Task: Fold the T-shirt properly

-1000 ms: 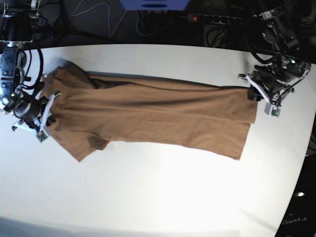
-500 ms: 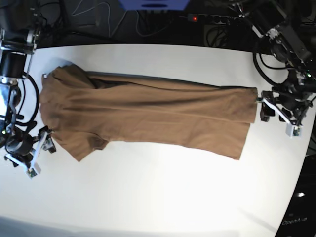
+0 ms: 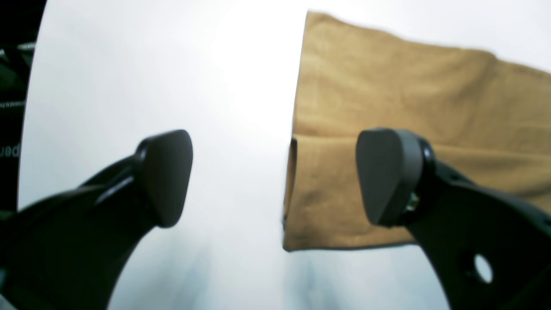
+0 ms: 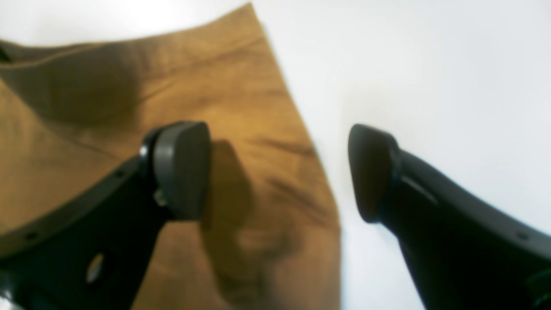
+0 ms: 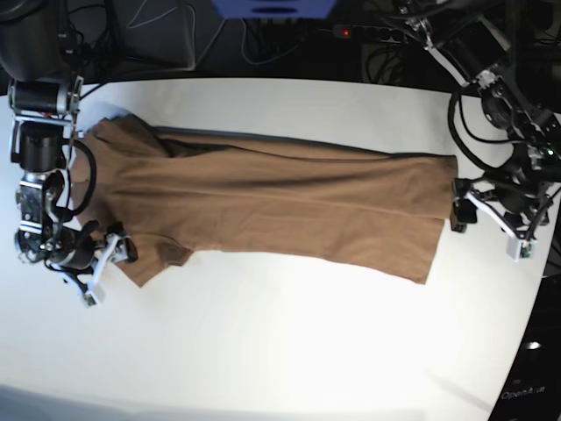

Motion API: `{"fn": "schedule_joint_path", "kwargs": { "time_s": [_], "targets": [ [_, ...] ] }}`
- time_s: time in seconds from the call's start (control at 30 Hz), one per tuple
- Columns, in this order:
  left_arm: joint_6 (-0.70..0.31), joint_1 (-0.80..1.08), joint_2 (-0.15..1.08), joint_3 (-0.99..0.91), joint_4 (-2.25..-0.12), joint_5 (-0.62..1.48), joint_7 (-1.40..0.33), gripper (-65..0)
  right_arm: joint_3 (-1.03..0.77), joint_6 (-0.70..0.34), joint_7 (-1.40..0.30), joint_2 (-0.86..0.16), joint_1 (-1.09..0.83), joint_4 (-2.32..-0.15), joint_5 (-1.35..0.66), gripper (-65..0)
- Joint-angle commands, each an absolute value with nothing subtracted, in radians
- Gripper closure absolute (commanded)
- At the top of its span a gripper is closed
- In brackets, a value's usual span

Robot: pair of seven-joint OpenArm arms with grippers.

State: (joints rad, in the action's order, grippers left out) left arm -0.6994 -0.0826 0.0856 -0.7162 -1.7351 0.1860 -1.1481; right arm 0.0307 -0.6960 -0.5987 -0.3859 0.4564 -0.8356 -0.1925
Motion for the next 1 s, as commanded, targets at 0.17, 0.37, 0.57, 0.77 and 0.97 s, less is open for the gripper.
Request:
{"fn": "schedule_joint_path", "kwargs": {
  "time_s": [0.17,0.37,0.57,0.77,0.97],
  "targets": [
    [-0.698,-0.059,0.130,-0.719,-1.778,0.199,-1.130,-58.4,0.079,-0.698,-0.506,-0.383,0.490,-0.773,-0.206,-49.2],
    [-0.698,-0.019,0.131,-0.720,-1.840,0.199,-1.130,-58.4,0.116,-0.698,-0.446,-0.372,0.490,-0.705,-0.206,-48.8],
    [-0.698,-0.022,0.131,-0.720,-1.848,0.199,-1.130,-58.4,0.116,-0.698,-0.449,-0.367,0.489,-0.697,-0.206,-37.1],
    [-0.698,-0.025,0.125,-0.719,-1.845,0.199,-1.130,-58.4,0.117,-0.698,-0.453,-0.372,0.489,-0.697,-0.206,-2.6],
    [-0.698,-0.027,0.125,-0.719,-1.839,0.199,-1.130,-58.4,0.117,-0.698,-0.455,-0.374,0.489,-0.699,-0.206,-1.2]
  ]
}}
